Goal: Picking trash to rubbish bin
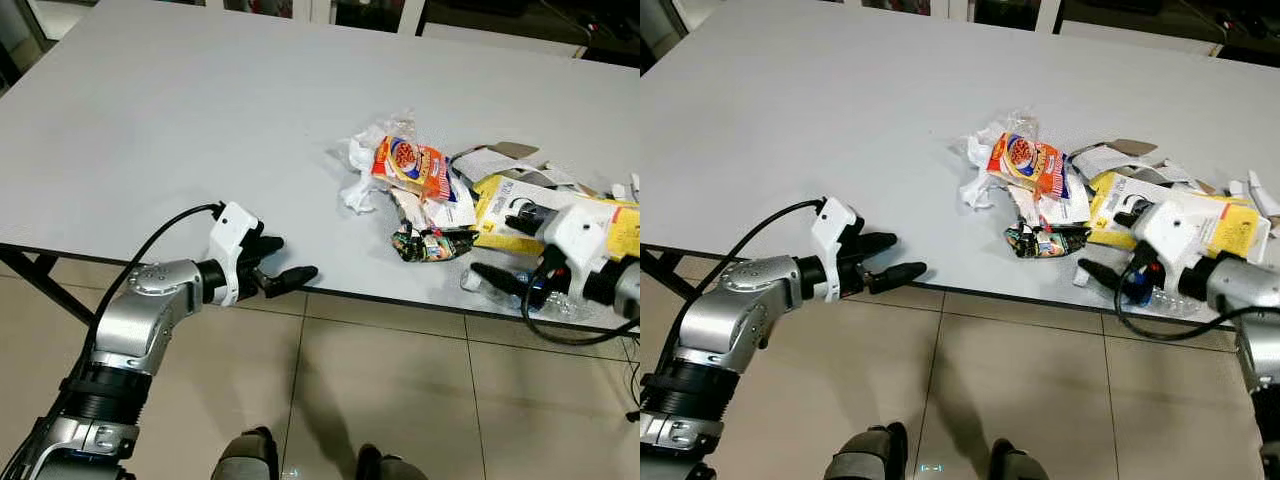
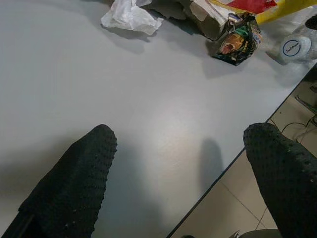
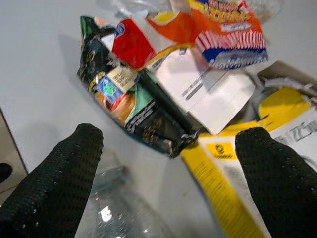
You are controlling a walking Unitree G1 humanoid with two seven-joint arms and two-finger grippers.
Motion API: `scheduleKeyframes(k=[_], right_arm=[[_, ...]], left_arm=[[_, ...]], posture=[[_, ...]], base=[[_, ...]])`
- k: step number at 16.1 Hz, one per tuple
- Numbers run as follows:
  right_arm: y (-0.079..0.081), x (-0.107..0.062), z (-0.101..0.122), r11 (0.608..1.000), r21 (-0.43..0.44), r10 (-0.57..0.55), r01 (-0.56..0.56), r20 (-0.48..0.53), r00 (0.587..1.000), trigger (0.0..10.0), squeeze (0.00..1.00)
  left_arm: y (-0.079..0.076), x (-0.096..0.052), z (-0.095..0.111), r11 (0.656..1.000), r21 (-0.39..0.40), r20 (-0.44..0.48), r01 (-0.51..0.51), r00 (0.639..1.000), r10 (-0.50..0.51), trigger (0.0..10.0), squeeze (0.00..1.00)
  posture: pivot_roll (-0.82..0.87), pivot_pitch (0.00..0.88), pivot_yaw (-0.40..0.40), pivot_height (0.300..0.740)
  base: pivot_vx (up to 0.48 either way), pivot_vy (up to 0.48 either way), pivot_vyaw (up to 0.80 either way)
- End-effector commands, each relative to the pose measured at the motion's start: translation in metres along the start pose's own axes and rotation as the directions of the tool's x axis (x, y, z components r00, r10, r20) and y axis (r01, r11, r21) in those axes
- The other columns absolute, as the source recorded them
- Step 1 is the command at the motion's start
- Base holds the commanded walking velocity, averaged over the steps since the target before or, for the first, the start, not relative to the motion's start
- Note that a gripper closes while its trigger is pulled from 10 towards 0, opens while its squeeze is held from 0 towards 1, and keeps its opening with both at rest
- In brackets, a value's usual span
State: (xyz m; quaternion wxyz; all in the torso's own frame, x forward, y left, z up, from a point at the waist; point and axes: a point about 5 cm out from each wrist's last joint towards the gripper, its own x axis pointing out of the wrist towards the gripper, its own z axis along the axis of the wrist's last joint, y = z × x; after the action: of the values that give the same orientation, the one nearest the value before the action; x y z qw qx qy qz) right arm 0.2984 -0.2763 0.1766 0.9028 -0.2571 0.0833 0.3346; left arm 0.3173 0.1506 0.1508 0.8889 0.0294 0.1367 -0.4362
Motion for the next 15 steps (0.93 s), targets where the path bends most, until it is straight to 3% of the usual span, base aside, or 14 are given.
scheduleKeyframes(k=[1,15], right_arm=[[-0.002,-0.005,-0.002,1.0,0.004,0.028,-0.027,-0.026,0.999,10.0,0.0],[0.008,-0.009,-0.021,0.976,0.062,0.215,-0.209,-0.119,0.969,10.0,0.0]], left_arm=[[-0.006,0.001,0.0,1.0,-0.005,0.005,0.026,1.0,-0.026,10.0,0.0],[-0.011,-0.004,-0.002,0.999,-0.016,-0.002,0.029,1.0,-0.029,10.0,0.0]], posture=[[0.25,0.198,-0.06,0.74],[0.27,0.232,-0.057,0.74]], base=[[0.0,0.0,0.0],[0.0,0.0,0.0]])
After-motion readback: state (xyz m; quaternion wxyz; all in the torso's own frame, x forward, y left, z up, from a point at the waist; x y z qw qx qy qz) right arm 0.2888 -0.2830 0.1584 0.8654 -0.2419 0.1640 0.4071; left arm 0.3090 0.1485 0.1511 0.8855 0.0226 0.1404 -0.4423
